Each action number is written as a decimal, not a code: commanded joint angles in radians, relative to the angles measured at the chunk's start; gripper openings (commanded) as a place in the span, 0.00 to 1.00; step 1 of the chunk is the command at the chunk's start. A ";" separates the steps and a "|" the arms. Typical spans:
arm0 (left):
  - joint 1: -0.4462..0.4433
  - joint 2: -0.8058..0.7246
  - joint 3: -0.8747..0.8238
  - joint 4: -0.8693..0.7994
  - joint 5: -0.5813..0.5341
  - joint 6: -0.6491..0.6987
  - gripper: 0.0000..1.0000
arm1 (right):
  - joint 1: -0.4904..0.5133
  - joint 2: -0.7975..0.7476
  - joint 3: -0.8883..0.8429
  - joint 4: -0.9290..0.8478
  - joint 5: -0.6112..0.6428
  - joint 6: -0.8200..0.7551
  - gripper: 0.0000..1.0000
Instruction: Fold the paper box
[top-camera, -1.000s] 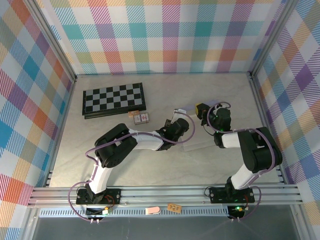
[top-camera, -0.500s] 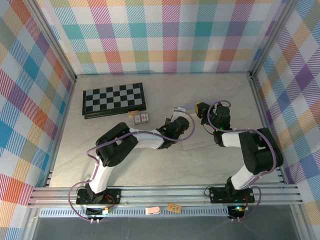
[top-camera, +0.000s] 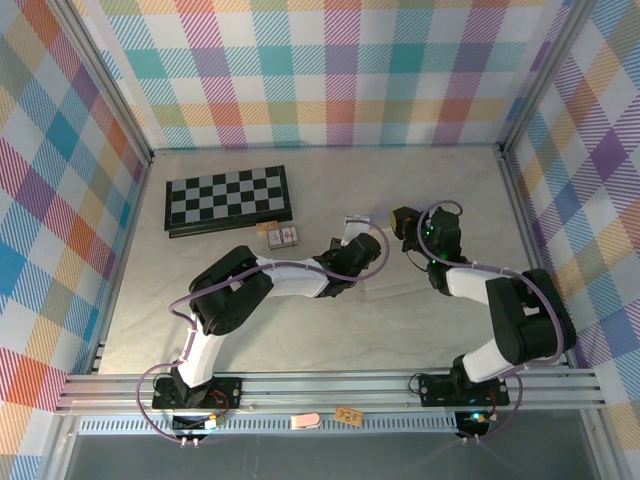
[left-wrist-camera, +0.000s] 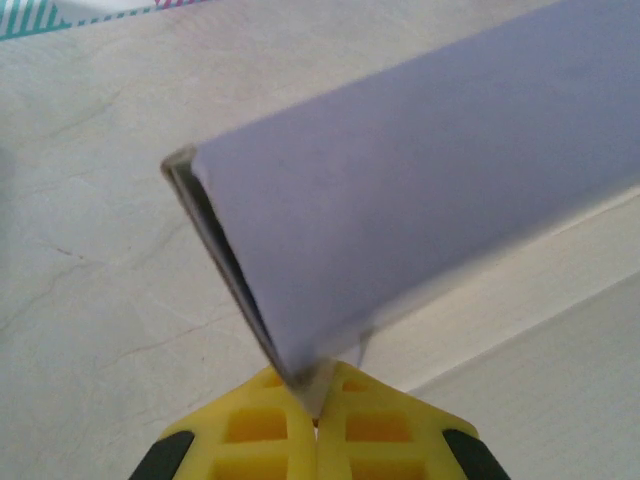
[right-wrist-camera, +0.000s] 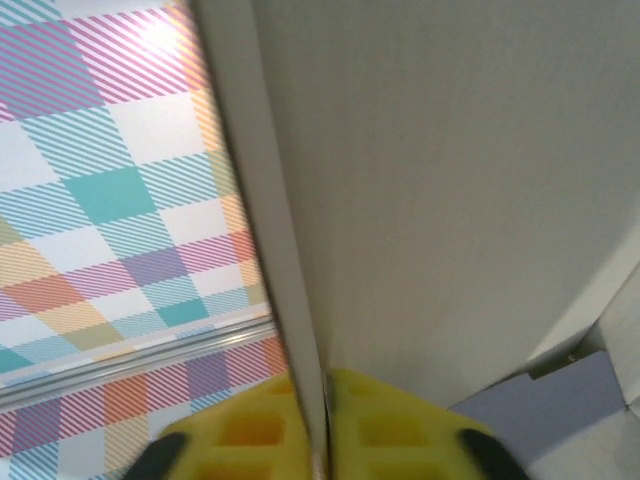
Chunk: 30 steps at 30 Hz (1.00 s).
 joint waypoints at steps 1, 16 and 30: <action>0.007 -0.033 0.023 -0.160 0.024 -0.049 0.00 | 0.042 -0.090 0.008 -0.170 -0.094 -0.025 0.33; 0.031 -0.157 0.270 -0.747 0.157 -0.207 0.00 | -0.060 -0.324 0.470 -0.981 -0.041 -0.348 0.78; 0.198 -0.162 0.558 -1.274 0.585 -0.264 0.00 | -0.136 -0.223 0.838 -1.557 -0.004 -0.668 0.76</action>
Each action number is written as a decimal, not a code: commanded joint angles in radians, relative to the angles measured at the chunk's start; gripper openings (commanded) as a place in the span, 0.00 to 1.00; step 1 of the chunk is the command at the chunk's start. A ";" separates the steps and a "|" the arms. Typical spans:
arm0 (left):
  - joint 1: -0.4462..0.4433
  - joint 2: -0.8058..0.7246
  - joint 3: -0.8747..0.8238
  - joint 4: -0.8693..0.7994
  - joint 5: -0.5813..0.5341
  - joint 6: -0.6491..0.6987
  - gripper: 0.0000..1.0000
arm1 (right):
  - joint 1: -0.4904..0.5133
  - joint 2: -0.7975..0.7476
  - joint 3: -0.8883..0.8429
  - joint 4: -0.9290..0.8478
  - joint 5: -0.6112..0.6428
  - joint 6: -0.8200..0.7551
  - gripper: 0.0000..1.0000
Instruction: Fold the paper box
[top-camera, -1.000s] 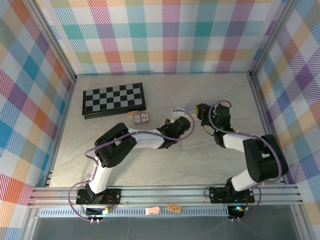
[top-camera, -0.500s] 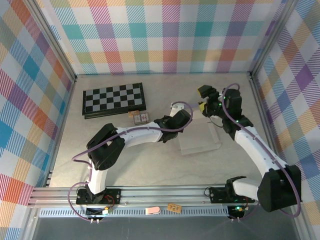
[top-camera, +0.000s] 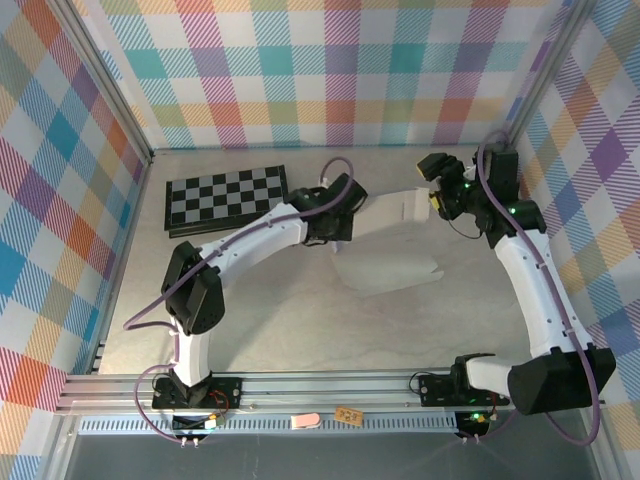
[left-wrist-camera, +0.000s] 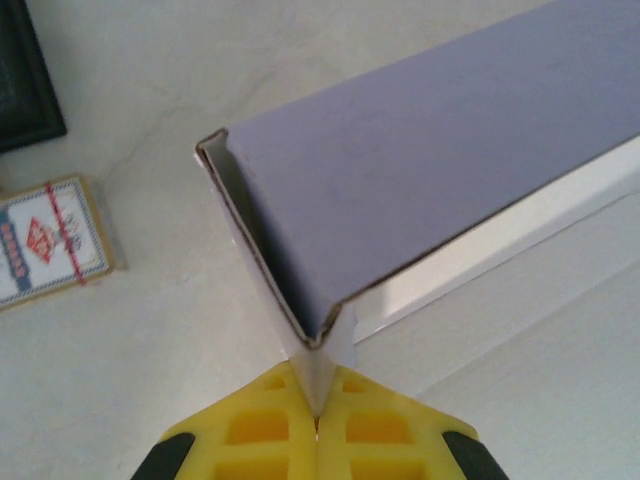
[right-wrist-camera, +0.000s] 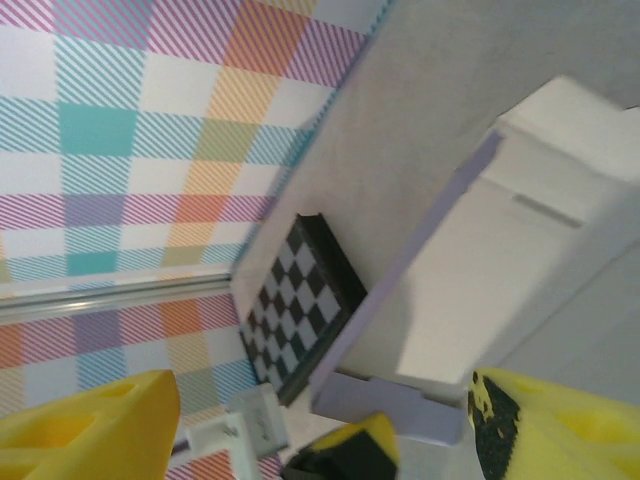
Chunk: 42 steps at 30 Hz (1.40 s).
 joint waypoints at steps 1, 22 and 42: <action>0.039 -0.034 0.055 -0.204 0.167 -0.009 0.00 | -0.004 0.025 0.062 -0.225 0.037 -0.142 0.75; 0.087 -0.060 0.017 -0.206 0.314 0.056 0.00 | 0.112 0.134 -0.028 -0.207 0.017 0.033 0.69; 0.078 -0.026 -0.070 -0.127 0.319 0.151 0.00 | -0.005 0.217 -0.082 -0.157 -0.010 0.002 0.49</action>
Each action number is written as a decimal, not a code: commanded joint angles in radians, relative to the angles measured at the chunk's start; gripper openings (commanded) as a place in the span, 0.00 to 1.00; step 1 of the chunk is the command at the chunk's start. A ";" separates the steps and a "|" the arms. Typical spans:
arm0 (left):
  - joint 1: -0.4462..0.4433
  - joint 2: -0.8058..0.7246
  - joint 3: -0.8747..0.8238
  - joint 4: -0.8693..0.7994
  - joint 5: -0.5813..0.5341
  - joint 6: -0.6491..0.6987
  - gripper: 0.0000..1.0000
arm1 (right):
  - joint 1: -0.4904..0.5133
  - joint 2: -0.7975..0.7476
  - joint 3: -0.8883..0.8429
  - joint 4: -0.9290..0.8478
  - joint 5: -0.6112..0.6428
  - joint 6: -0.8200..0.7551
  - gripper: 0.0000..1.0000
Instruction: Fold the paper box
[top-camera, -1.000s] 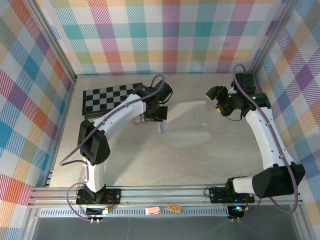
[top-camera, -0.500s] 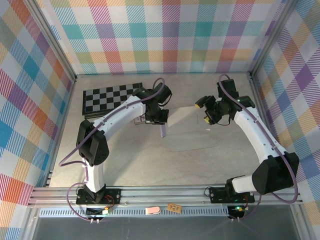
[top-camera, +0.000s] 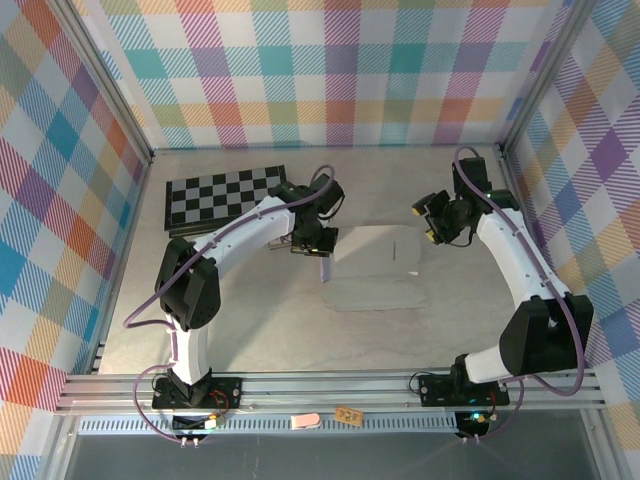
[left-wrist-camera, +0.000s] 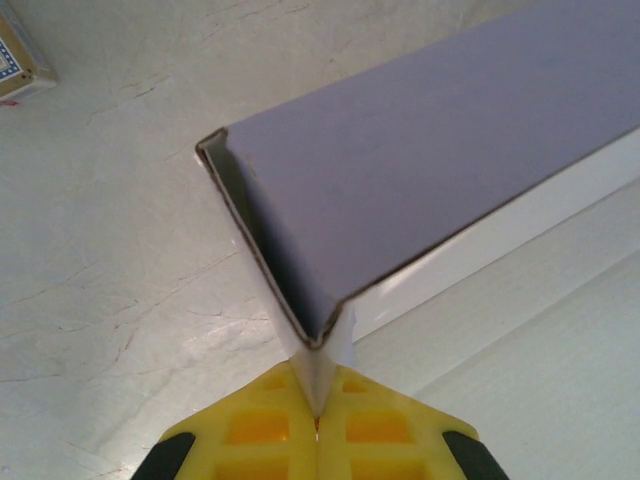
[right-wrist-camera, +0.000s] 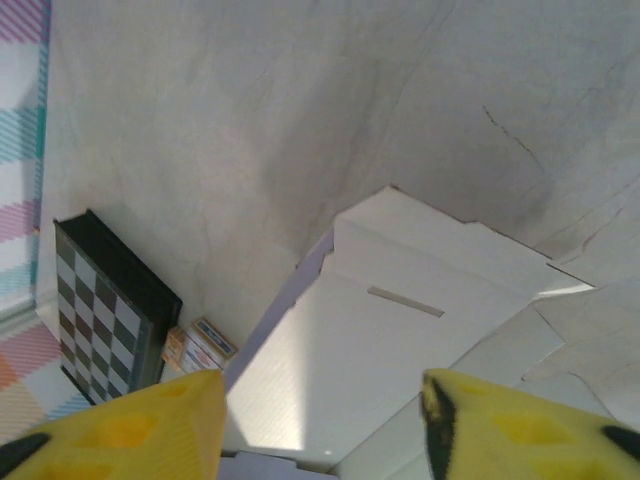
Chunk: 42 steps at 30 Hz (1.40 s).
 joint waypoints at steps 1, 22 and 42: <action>-0.008 -0.019 0.006 0.021 -0.005 0.040 0.00 | 0.006 0.038 0.006 0.034 -0.057 0.009 0.46; -0.014 -0.019 0.022 0.061 -0.019 0.086 0.00 | 0.013 0.303 0.199 -0.054 -0.118 -0.213 0.49; -0.022 -0.018 0.031 0.080 -0.014 0.088 0.00 | 0.053 0.260 0.123 0.065 -0.225 -0.085 0.42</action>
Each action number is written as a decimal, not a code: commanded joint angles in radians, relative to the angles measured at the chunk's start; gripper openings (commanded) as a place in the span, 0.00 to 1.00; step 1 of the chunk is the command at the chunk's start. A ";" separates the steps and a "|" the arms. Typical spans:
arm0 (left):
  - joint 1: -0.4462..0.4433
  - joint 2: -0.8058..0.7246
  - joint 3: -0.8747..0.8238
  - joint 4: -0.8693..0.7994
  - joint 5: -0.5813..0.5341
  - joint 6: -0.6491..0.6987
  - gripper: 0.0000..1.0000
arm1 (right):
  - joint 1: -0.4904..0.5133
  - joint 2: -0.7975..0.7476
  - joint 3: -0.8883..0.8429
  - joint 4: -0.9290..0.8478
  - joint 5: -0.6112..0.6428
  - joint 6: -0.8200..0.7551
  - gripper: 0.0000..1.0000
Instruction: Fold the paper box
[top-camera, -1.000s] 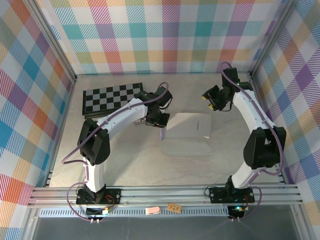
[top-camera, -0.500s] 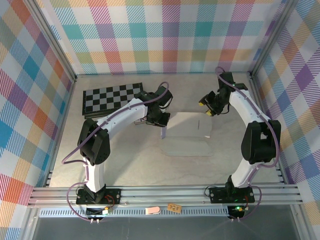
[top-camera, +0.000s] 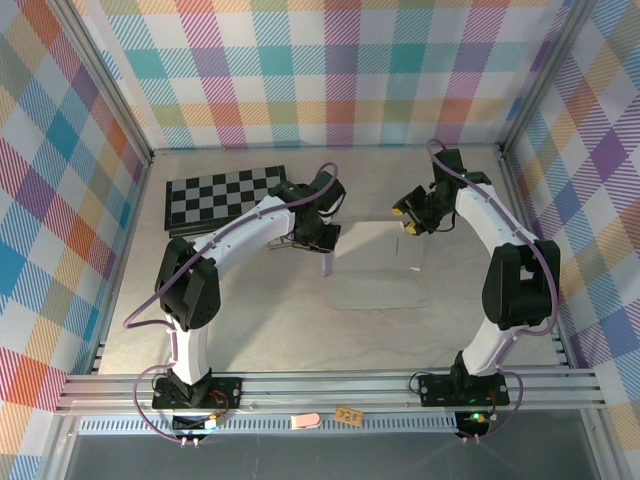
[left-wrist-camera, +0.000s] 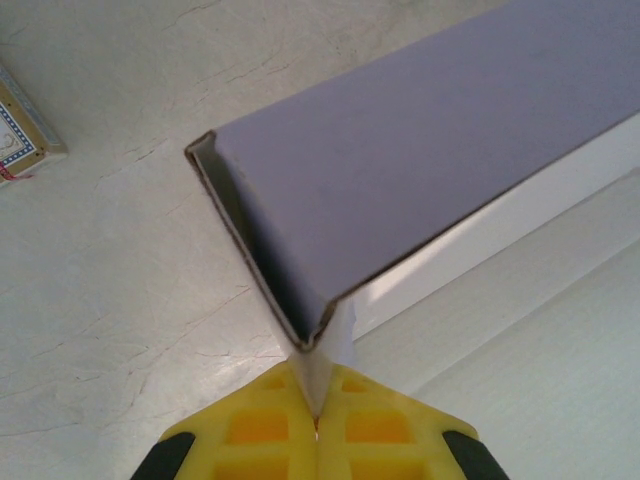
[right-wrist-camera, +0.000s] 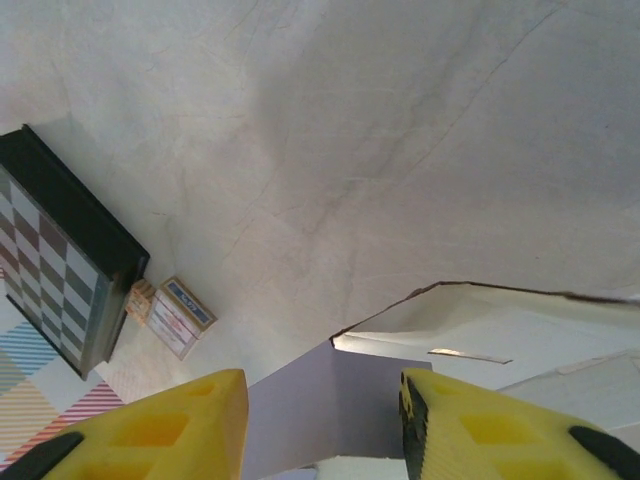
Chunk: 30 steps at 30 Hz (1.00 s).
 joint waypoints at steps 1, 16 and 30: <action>-0.014 -0.020 0.023 0.032 0.011 0.018 0.00 | 0.023 -0.038 -0.026 0.053 -0.068 0.066 0.42; -0.014 -0.058 -0.013 0.060 0.002 0.006 0.00 | 0.027 -0.141 -0.141 0.292 -0.076 0.326 0.00; 0.021 -0.141 -0.033 0.146 -0.049 0.091 0.00 | -0.016 -0.453 -0.200 0.084 0.070 -0.015 0.52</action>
